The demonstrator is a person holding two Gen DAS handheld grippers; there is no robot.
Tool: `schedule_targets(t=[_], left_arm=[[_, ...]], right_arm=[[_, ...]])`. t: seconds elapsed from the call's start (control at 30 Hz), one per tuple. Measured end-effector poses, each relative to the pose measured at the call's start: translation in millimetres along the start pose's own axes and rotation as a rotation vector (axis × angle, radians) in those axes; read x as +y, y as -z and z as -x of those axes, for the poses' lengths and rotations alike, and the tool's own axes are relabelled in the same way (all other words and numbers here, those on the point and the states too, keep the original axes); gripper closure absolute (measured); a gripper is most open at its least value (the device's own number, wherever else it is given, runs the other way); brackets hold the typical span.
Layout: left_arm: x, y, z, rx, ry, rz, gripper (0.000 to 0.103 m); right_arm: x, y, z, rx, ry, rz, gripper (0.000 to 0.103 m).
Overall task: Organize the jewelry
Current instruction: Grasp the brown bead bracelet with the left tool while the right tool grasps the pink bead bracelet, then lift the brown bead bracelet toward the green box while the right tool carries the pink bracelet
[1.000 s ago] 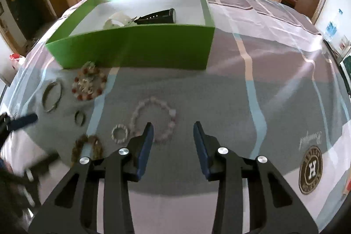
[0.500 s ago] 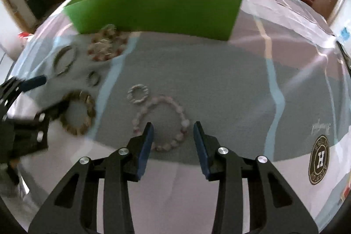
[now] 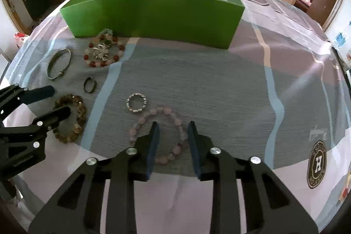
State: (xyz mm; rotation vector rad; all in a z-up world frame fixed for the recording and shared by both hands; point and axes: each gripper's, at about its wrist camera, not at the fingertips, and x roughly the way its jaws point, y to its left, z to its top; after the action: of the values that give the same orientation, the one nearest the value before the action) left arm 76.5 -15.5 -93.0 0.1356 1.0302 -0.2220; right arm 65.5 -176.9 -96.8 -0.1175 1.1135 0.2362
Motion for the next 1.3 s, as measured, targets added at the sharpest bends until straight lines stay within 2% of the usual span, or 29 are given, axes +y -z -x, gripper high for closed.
schedule_targets(t=[0.17,0.3,0.37,0.4,0.6,0.9,1.03,1.17,1.3], left_arm=[[-3,1,3,-0.002,0.031,0.003,0.058],[-3,2,2,-0.007,0.005,0.005,0.078],[1,2,2,-0.006,0.015,0.024,0.089],[2,2,2,-0.007,0.014,0.028,0.092],[12,0,11,-0.031,-0.005,0.053,0.092],[26,-7,47,-0.124,-0.024,0.075,0.092],[25,-4,45,-0.114,-0.022,0.078,0.092],[23,-2,40,-0.094,0.002,0.079,0.092],[22,-1,39,-0.095,0.008,0.076,0.092]], right_arm=[[-3,1,0,-0.007,-0.007,-0.009,0.075],[-2,1,0,-0.017,-0.006,-0.016,0.075],[-3,3,0,-0.02,-0.01,-0.015,0.082],[-2,4,0,-0.019,-0.013,-0.014,0.092],[0,5,5,-0.023,-0.023,-0.018,0.094],[1,-3,48,-0.133,-0.022,-0.028,0.095],[5,-1,62,-0.153,-0.049,-0.028,0.095],[15,3,69,-0.151,-0.138,-0.011,0.095],[14,2,61,-0.14,-0.101,-0.026,0.095]])
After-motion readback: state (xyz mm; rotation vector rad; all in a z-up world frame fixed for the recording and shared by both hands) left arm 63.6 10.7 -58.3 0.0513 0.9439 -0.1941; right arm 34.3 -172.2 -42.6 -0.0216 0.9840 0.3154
